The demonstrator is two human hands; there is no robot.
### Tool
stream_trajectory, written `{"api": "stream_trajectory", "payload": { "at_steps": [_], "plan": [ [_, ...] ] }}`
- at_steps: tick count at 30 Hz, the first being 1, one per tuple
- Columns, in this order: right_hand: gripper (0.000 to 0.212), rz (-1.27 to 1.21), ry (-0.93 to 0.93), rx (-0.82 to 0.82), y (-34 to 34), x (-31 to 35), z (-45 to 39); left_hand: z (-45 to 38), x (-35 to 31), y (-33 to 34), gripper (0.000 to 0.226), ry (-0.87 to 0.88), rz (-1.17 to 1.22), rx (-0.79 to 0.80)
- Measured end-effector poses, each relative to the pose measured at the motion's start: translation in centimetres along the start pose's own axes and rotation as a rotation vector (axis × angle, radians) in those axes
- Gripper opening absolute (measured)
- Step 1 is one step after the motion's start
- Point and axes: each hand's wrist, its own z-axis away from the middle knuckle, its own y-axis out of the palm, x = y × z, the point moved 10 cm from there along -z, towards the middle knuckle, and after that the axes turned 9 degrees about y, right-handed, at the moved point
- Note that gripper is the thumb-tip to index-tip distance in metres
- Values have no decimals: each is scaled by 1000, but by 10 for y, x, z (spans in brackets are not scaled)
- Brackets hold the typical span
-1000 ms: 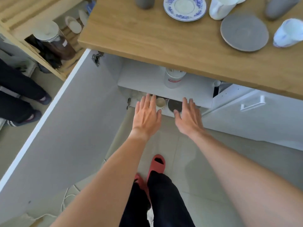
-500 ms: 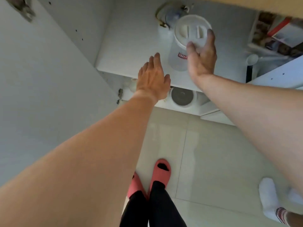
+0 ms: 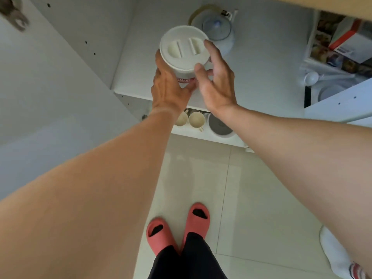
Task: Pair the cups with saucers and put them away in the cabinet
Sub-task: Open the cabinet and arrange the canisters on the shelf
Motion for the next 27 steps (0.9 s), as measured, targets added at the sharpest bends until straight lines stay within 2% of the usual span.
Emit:
{"api": "stream_trajectory", "payload": {
  "at_steps": [3, 6, 12, 15, 19, 23, 27],
  "plan": [
    [57, 42, -46, 68, 7, 0, -8, -13, 17, -14, 106, -11, 69, -70],
    [50, 111, -67, 40, 2, -7, -24, -27, 29, -26, 107, 13, 61, -107],
    [44, 111, 42, -235, -30, -39, -71, -51, 55, -41, 105, 54, 100, -238],
    [50, 81, 106, -275, -33, -58, -92, -59, 67, -41, 104, 54, 143, -336],
    [60, 91, 17, -272, -23, -57, -115, -75, 77, -41, 102, 119, 133, -429],
    [53, 111, -95, -259, -19, -52, -132, -87, 78, -44, 99, 225, 35, -490],
    [50, 108, -216, -302, -16, -48, -142, -86, 89, -43, 98, 258, 71, -570]
  ]
}}
